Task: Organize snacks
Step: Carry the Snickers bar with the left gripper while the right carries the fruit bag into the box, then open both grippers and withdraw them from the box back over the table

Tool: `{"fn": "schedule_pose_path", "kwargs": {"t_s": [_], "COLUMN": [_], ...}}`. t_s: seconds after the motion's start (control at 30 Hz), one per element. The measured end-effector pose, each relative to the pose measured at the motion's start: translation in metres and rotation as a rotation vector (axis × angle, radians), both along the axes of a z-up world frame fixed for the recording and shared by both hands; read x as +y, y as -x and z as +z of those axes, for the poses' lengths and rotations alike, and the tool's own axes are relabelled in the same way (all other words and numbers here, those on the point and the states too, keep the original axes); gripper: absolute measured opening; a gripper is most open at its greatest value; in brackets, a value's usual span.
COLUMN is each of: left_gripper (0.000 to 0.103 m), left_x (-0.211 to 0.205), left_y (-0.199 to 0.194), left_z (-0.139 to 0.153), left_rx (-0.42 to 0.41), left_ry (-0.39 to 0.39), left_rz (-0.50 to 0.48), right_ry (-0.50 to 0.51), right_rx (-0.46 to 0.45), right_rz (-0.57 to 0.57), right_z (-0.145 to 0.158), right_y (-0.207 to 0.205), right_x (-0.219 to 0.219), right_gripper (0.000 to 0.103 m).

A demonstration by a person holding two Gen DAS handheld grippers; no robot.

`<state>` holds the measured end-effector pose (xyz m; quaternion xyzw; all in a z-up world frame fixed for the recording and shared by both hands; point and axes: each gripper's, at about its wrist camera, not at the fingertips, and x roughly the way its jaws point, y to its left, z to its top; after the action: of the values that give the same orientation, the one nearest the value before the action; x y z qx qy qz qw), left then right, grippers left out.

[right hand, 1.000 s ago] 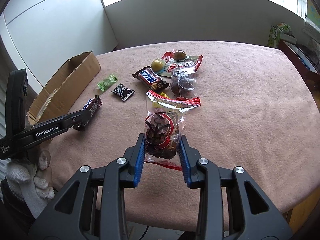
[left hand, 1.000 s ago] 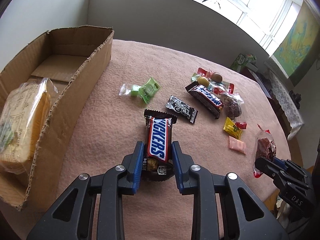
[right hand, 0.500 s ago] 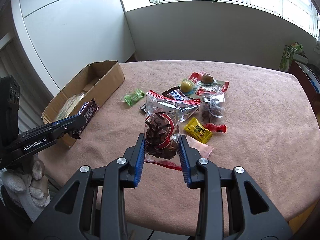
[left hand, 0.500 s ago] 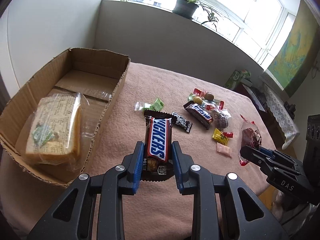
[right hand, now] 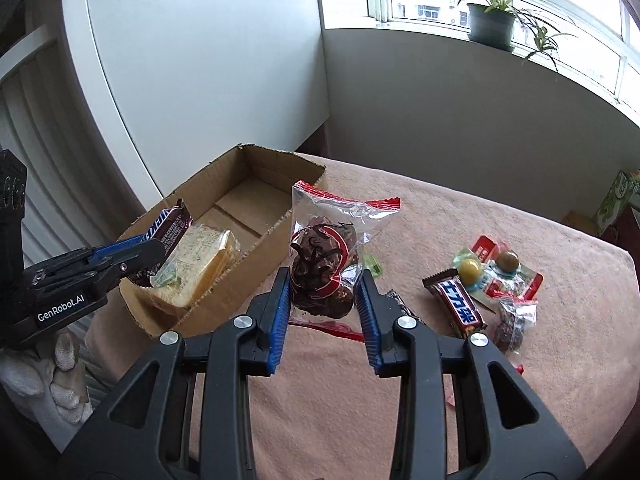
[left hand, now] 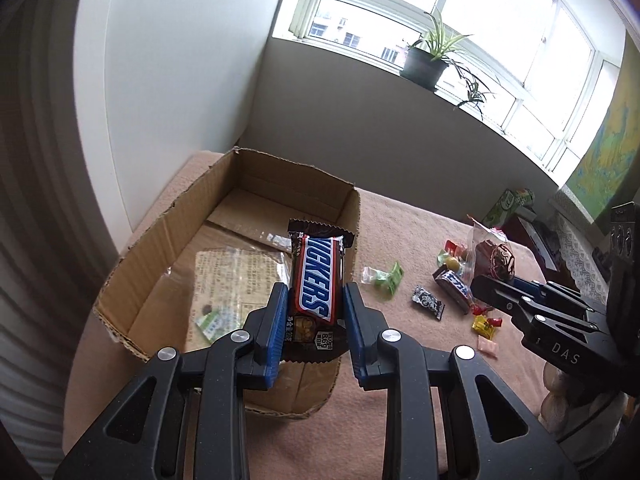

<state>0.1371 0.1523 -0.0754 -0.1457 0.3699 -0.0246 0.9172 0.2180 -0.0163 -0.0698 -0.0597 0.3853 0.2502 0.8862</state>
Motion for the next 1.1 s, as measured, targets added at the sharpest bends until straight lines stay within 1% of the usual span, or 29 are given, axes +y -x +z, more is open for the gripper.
{"fn": "schedule_pose_path", "kwargs": {"t_s": [0.13, 0.33, 0.53, 0.67, 0.7, 0.73, 0.77, 0.83, 0.87, 0.93, 0.97, 1.1], "left_gripper": [0.026, 0.026, 0.026, 0.026, 0.026, 0.026, 0.027, 0.027, 0.027, 0.034, 0.035, 0.035], "left_x": [0.017, 0.037, 0.048, 0.053, 0.053, 0.052, 0.053, 0.055, 0.055, 0.055, 0.055, 0.051], "left_y": [-0.015, -0.033, -0.048, -0.054, -0.054, -0.055, -0.055, -0.055, -0.055, -0.053, -0.052, -0.047], "left_z": [-0.002, -0.010, -0.015, -0.020, -0.021, -0.021, -0.021, -0.021, -0.020, -0.018, -0.017, -0.008], "left_rx": [0.014, 0.049, 0.072, 0.093, 0.095, 0.097, 0.102, 0.107, 0.108, 0.109, 0.107, 0.083], "left_ry": [-0.016, -0.010, -0.008, 0.007, 0.007, 0.005, 0.004, 0.017, 0.024, 0.019, 0.017, 0.033], "left_rz": [0.039, 0.070, 0.089, 0.096, 0.097, 0.101, 0.105, 0.102, 0.098, 0.102, 0.104, 0.098], "right_ry": [-0.012, -0.018, -0.024, -0.026, -0.023, -0.020, -0.025, -0.038, -0.045, -0.067, -0.077, -0.072], "right_rx": [0.019, 0.067, 0.134, 0.151, 0.149, 0.146, 0.137, 0.121, 0.122, 0.129, 0.126, 0.056], "right_rz": [0.035, 0.060, 0.070, 0.071, 0.067, 0.061, 0.057, 0.047, 0.044, 0.041, 0.040, 0.008], "right_z": [-0.001, -0.016, -0.035, -0.041, -0.041, -0.040, -0.039, -0.036, -0.034, -0.029, -0.025, -0.011], "right_y": [-0.022, -0.046, -0.064, -0.070, -0.071, -0.071, -0.071, -0.071, -0.070, -0.065, -0.061, -0.030], "right_x": [0.030, 0.068, 0.090, 0.092, 0.093, 0.092, 0.091, 0.090, 0.087, 0.078, 0.072, 0.036], "right_gripper": [0.034, 0.034, 0.034, 0.034, 0.036, 0.047, 0.061, 0.069, 0.069, 0.069, 0.069, 0.070]}}
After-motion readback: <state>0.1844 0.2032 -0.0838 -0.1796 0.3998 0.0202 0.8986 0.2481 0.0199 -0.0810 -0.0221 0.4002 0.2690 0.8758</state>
